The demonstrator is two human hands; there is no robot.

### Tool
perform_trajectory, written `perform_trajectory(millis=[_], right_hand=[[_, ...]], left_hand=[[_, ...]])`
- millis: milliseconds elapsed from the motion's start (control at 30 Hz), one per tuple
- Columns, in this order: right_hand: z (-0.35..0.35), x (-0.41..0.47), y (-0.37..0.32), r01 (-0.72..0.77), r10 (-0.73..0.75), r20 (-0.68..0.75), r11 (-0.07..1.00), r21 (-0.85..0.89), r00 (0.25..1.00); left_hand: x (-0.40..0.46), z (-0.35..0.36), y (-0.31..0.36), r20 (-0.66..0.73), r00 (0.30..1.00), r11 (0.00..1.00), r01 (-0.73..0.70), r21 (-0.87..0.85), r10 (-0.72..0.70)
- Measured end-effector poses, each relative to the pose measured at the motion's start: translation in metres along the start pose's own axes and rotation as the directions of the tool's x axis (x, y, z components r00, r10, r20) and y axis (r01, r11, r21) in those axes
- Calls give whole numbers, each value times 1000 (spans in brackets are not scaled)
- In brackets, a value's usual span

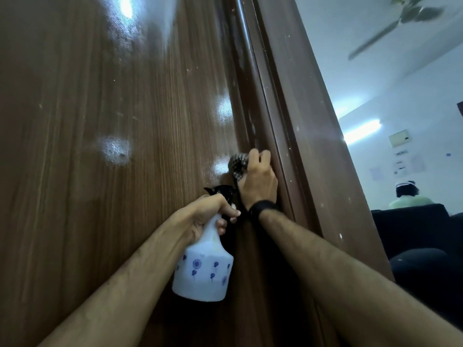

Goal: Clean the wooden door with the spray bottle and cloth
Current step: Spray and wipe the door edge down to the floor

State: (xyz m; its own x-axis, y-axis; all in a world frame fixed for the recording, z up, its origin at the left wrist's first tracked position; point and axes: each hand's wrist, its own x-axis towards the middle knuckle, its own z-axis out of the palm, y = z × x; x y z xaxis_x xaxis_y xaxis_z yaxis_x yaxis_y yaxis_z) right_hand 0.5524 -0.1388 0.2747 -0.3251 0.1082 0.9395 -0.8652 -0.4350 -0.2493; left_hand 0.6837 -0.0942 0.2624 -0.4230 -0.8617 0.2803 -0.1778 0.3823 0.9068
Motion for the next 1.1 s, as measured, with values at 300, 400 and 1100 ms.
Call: perform_trajectory(millis=[300,400,1100], right_hand=[[13,-46,22,15,-3,-117,995,100,993],[21,-39,27,35,-16,-128,988,149,992],[76,218,-52,-107,154,-151,954,282,977]], left_hand=[[4,-15,21,-84,990,991,-121,-58,116],[3,-25,31,-97,982,985,-168,-40,163],[87,-87,251,-31,999,978,2,-209,-9]])
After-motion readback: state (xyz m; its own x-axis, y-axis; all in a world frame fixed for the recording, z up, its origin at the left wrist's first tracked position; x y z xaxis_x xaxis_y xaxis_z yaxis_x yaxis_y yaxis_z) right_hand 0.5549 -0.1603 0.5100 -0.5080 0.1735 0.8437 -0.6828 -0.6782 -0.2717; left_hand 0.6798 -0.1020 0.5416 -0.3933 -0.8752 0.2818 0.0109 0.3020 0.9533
